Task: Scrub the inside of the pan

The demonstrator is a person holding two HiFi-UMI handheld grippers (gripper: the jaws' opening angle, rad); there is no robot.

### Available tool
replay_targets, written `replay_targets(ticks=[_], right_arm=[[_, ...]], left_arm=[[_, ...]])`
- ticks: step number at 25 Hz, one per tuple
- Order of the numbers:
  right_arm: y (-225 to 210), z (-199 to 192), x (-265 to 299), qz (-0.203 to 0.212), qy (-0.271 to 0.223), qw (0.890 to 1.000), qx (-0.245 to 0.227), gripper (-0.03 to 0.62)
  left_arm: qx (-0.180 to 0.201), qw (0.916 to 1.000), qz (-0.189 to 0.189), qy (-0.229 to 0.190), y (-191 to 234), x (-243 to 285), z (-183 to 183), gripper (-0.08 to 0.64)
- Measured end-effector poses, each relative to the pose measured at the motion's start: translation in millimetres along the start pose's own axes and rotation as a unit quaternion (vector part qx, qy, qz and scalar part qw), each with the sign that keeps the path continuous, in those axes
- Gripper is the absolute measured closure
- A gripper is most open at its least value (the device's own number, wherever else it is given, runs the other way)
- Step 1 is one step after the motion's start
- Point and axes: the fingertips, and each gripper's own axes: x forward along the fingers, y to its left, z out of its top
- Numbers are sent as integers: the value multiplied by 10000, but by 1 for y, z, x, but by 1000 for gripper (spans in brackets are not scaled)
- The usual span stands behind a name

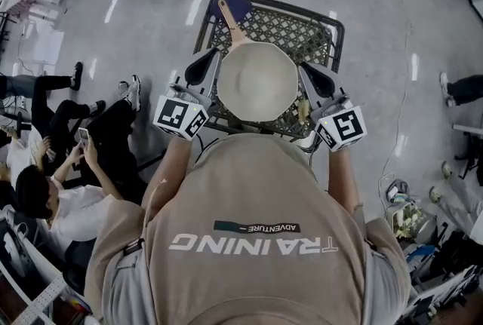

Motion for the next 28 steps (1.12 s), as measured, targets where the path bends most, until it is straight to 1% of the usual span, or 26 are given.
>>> replay_targets(ticks=[5,9,11,14,17,24,28], right_arm=[[-4,5,4,-48,-9,10000,52,574],[-2,2,2,-18,84,10000,43,574],[-1,3,0,-7,132,9999,22,574],[-11,3,0,-137,130,9996,208,574],[-21,1,-4,-320,123,9988,358,574],[-20,0,0,-304,236,9988,288,574],[-19,-8,6,-352,391,9986,-5,574]], left_arm=[[158,9998,-50,97,-2,-1,4,542],[-41,9998,10,195,1,0,-10,542],[-84,9997,-26,219,-1,2,-11,543],[-57,9997,-142,178,-2,10,-6,542],[-19,9997,-173,162,1,12,-4,543],[-46,9998,-122,171,11,6,-8,543],[-36,9999,-107,128,15,4,-10,542]])
